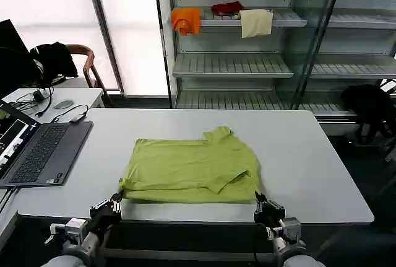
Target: Fold and organize the clothes.
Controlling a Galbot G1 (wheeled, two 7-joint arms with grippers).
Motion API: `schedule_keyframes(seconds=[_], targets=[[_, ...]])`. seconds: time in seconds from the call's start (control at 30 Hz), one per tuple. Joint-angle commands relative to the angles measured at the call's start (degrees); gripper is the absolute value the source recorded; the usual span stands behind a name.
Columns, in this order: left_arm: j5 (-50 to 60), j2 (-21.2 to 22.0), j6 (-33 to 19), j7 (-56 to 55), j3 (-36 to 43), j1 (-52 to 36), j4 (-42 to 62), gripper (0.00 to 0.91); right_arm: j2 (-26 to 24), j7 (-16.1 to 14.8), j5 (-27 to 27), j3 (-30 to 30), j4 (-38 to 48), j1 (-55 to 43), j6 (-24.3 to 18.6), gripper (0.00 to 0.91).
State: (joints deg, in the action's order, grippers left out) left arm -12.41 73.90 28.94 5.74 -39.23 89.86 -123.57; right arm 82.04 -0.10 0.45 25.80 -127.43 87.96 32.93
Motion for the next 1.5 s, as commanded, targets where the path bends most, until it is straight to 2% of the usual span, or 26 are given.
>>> schedule_keyframes(seconds=[0.03, 0.3, 0.5, 0.57, 0.6, 0.7, 0.77, 0.93, 1.1, 1.3, 1.5], targets=[[-0.6, 0.6, -0.8, -1.4, -0.4, 5.4, -2.7, 0.907, 0.5, 0.0, -2.4, 0.0, -1.7, 3.1, 0.2, 0.907], [-0.1, 1.0, -0.6, -3.3, -1.7, 2.4, -3.4, 0.907, 1.4, 1.0, -0.7, 1.2, -4.0, -0.7, 0.1, 0.907], [-1.0, -1.0, -0.6, -2.5, -3.7, -3.3, -2.6, 0.907, 0.9, 0.1, -0.3, 0.8, -4.0, -9.2, 0.4, 0.907], [-5.1, -1.9, 1.6, -2.1, -3.4, -8.0, -1.9, 0.907, 0.7, 0.9, 0.6, -0.3, -2.6, -13.0, 0.5, 0.907], [-7.1, -2.1, 4.2, -2.2, -3.0, -9.9, -1.3, 0.907, 0.9, 1.0, 0.9, -0.9, -0.9, -15.5, 0.6, 0.907], [-9.0, -3.8, 4.2, -1.5, -1.5, -16.5, 1.4, 0.907, 1.2, 2.2, 3.7, -2.4, 3.7, -20.2, 0.8, 0.907], [-11.8, -6.6, 4.2, -0.7, 0.5, -21.4, 4.8, 0.907, 1.3, 3.3, 6.3, -3.7, 7.7, -24.6, 0.9, 0.907], [-13.3, -10.4, 4.3, 0.1, 5.4, -31.0, 12.6, 0.907, 1.1, 3.5, 9.5, -5.9, 19.5, -35.4, 1.1, 0.907], [-13.4, -10.5, 4.4, -0.7, 9.7, -38.3, 21.5, 0.907, 2.6, 2.5, 9.6, -7.3, 30.2, -43.1, 1.1, 0.907], [-13.2, -8.9, 4.3, -0.9, 13.3, -42.7, 31.0, 0.907, 4.5, 1.8, 9.3, -7.3, 40.2, -47.9, 1.0, 0.907], [-11.7, -8.5, 4.4, -0.3, 15.7, -44.9, 34.9, 0.907, 5.4, 1.2, 7.7, -6.7, 46.3, -51.1, 1.0, 0.907]])
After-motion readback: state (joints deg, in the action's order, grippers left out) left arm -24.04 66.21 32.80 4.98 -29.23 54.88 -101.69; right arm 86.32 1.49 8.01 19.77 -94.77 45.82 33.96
